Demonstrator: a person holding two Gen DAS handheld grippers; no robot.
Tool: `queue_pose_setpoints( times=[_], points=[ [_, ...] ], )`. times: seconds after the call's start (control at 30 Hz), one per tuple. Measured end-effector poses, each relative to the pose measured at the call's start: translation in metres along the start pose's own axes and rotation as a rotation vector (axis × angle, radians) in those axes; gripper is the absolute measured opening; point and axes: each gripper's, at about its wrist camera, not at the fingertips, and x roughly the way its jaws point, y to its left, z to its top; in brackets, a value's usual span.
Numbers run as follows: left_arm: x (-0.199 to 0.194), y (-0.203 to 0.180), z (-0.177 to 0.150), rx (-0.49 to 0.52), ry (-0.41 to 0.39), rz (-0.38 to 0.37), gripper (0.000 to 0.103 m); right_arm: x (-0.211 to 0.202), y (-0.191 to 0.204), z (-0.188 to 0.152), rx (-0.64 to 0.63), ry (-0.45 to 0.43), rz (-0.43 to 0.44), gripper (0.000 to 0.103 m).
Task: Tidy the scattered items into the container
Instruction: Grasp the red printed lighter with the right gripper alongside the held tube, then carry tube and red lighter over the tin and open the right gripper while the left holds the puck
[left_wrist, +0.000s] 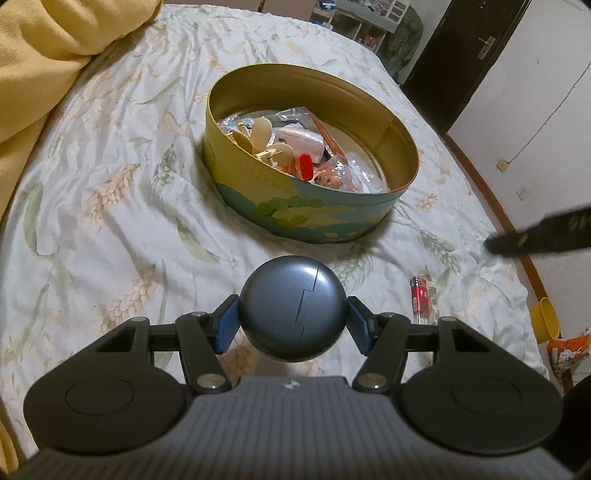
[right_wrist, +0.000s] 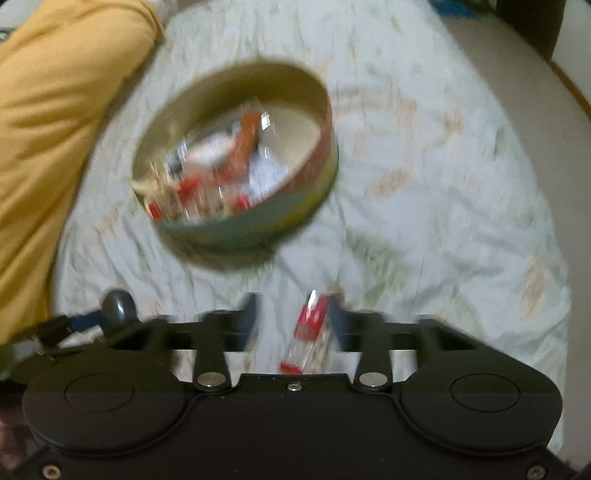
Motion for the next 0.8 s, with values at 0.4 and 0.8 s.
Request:
queue_pose_setpoints(
  times=[0.4, 0.8],
  points=[
    [0.005, 0.003, -0.001, -0.010, 0.014, 0.012, 0.063, 0.100, -0.013, -0.025, 0.153, 0.153, -0.060, 0.024],
    [0.006, -0.002, -0.001, 0.003, 0.013, -0.003, 0.063, 0.001, -0.006, 0.005, 0.123, -0.036, 0.057, 0.010]
  ],
)
